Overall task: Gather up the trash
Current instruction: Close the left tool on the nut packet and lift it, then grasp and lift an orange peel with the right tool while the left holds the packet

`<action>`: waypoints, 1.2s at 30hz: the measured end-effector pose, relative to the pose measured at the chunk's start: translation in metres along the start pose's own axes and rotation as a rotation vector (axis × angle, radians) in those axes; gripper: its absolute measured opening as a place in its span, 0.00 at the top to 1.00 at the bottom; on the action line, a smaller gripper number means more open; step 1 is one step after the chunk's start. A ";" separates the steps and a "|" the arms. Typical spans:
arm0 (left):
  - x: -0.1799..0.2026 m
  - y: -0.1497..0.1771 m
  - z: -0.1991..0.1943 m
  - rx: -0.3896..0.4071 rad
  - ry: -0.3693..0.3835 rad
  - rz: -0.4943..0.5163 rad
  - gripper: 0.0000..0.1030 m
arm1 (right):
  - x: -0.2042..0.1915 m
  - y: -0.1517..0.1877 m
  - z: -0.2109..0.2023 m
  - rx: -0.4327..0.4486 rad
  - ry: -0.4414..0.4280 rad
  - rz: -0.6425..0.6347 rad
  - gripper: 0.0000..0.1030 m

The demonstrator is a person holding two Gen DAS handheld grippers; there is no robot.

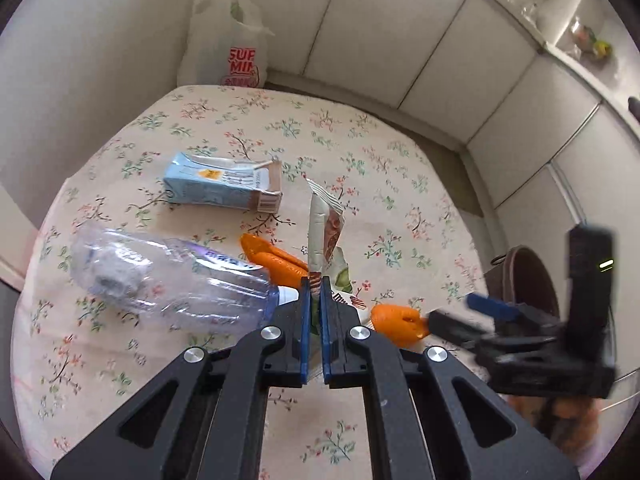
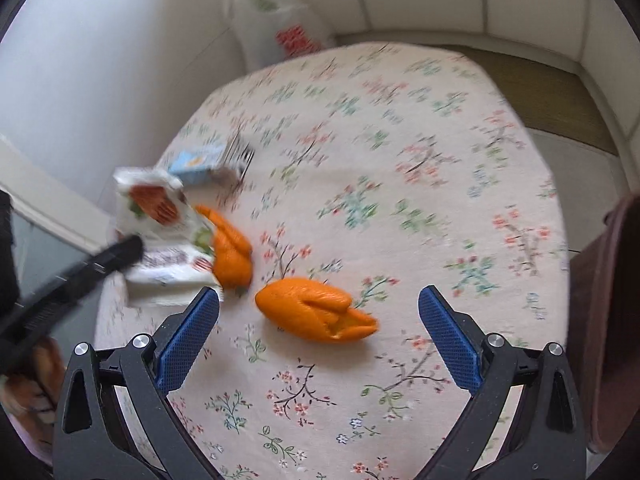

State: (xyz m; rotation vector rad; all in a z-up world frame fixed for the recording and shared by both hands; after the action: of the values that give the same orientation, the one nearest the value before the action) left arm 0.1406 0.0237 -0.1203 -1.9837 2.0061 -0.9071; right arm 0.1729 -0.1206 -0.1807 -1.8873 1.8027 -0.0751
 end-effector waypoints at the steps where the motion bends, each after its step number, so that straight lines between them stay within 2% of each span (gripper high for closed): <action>1: 0.000 -0.002 -0.010 0.021 0.002 0.001 0.96 | -0.003 0.002 0.006 -0.013 0.004 -0.016 0.07; 6: -0.011 0.000 -0.064 0.155 -0.013 0.002 0.96 | -0.025 0.012 0.025 -0.054 0.001 -0.130 0.07; 13: -0.041 0.001 -0.080 0.173 0.015 -0.052 0.96 | -0.039 0.030 0.045 -0.087 0.109 -0.358 0.08; 14: -0.043 0.002 -0.080 0.169 0.018 -0.055 0.96 | -0.038 0.031 0.050 -0.078 0.130 -0.381 0.11; 16: -0.045 0.001 -0.081 0.163 0.022 -0.058 0.96 | -0.033 0.029 0.056 -0.070 0.163 -0.394 0.23; 18: -0.047 0.002 -0.081 0.157 0.026 -0.062 0.96 | -0.029 0.026 0.057 -0.044 0.192 -0.408 0.43; 20: -0.047 0.004 -0.079 0.151 0.025 -0.063 0.96 | -0.026 0.022 0.055 -0.025 0.190 -0.394 0.54; 22: -0.048 0.005 -0.078 0.148 0.021 -0.062 0.96 | -0.022 0.020 0.052 -0.015 0.198 -0.380 0.60; 27: -0.044 0.006 -0.077 0.152 0.011 -0.046 0.96 | -0.018 0.018 0.047 0.008 0.226 -0.355 0.83; 32: -0.039 0.009 -0.074 0.150 -0.003 -0.029 0.96 | -0.021 0.015 0.033 0.045 0.234 -0.330 0.88; 36: -0.036 0.009 -0.072 0.147 -0.010 -0.027 0.96 | -0.028 0.012 0.010 0.100 0.220 -0.322 0.89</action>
State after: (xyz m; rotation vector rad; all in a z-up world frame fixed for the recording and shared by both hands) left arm 0.0982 0.0784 -0.0779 -1.9361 1.8534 -1.0174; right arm 0.1630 -0.0908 -0.1855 -2.1466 1.5773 -0.4956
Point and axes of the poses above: each gripper's, at about its wrist camera, not at the fingertips, and z roughly the way its jaws point, x to its right, y to its underside, the point moved 6 cm from there along z, roughly the way its jaws point, and after that the axes turned 1 degree about z, right-handed, at the moved point
